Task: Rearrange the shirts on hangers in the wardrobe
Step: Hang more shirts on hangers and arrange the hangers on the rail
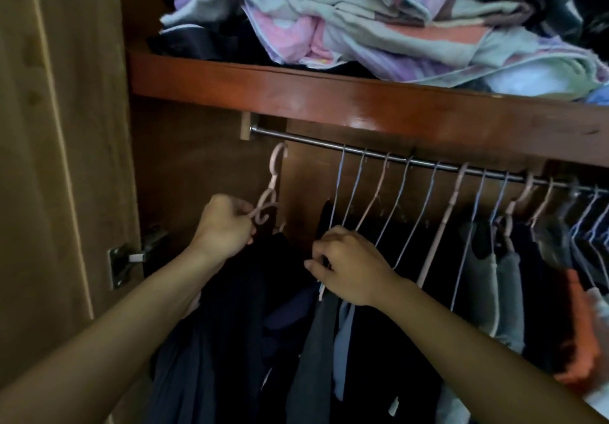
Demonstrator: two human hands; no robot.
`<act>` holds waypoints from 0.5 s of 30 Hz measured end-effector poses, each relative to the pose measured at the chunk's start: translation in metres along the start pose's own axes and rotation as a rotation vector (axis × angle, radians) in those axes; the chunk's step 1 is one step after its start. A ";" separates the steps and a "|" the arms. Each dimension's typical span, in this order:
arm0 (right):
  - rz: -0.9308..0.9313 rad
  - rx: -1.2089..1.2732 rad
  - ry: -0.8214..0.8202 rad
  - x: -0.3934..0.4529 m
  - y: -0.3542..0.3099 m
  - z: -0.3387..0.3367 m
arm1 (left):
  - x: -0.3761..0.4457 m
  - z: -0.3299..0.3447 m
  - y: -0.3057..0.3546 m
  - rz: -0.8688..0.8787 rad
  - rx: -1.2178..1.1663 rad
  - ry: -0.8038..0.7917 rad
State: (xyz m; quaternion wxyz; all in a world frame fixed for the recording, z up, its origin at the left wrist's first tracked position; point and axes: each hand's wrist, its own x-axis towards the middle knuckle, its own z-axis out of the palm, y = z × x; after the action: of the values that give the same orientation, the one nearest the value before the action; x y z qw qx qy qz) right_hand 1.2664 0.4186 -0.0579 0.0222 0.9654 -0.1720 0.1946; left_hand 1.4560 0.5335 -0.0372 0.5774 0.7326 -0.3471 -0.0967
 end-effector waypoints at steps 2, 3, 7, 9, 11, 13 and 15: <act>0.004 -0.009 0.002 -0.005 0.000 0.000 | 0.011 0.009 0.001 0.029 -0.020 0.012; 0.008 -0.022 0.001 -0.007 0.001 -0.001 | 0.017 0.013 0.002 0.037 -0.030 0.022; 0.027 -0.036 -0.009 -0.011 0.001 -0.006 | 0.038 0.030 0.006 0.081 -0.038 0.016; 0.035 -0.037 -0.013 -0.012 0.000 -0.007 | 0.045 0.041 0.010 0.095 -0.062 0.003; 0.031 -0.043 -0.012 -0.012 -0.001 -0.007 | 0.052 0.050 0.015 0.098 -0.080 0.003; 0.024 -0.044 -0.018 -0.011 -0.002 -0.006 | 0.058 0.058 0.021 0.102 -0.123 0.012; 0.023 -0.042 -0.024 -0.009 -0.003 -0.006 | 0.063 0.066 0.028 0.102 -0.172 0.015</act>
State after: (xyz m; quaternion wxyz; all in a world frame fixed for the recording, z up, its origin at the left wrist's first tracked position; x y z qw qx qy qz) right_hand 1.2576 0.4251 -0.0556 0.0381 0.9650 -0.1873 0.1797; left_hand 1.4559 0.4405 -0.0159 0.6451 0.6624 -0.3700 -0.0911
